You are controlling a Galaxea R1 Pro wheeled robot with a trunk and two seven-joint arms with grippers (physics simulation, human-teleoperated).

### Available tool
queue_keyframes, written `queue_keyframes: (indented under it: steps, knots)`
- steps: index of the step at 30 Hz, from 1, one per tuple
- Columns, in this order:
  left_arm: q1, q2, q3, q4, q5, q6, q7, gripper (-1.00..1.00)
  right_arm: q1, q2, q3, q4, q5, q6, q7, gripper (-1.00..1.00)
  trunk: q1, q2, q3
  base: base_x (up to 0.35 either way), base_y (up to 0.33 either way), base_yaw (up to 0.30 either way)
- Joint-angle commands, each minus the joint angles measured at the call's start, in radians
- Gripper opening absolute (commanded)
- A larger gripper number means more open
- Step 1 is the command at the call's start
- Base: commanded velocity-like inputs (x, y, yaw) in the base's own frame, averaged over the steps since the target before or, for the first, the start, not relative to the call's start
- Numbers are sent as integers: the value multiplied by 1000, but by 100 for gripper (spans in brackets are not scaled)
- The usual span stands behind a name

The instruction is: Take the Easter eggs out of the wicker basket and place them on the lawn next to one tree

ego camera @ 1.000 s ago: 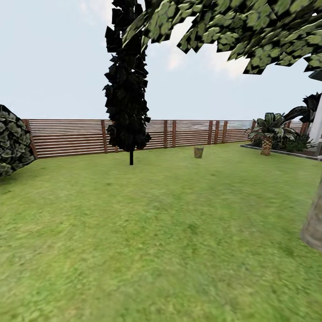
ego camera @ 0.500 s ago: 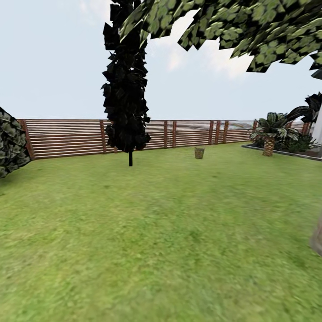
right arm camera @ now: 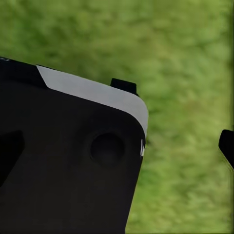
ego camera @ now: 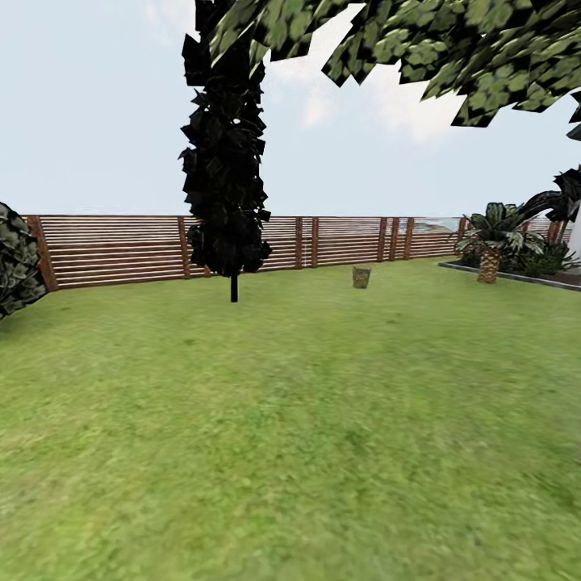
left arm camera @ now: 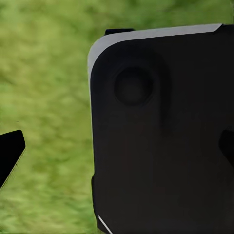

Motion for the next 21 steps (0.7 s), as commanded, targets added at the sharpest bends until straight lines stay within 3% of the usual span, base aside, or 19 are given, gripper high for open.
queue_keyframes:
  steps: [1,21]
  knots:
    - [1,0,-2,-2,-1,-1,1,100,-2,0,4,4,2,-7,0,100,1,0,-1,334,0,0]
    - [1,0,-2,-2,-1,-3,1,100,-2,-1,4,4,3,-7,0,100,1,0,-1,334,0,0]
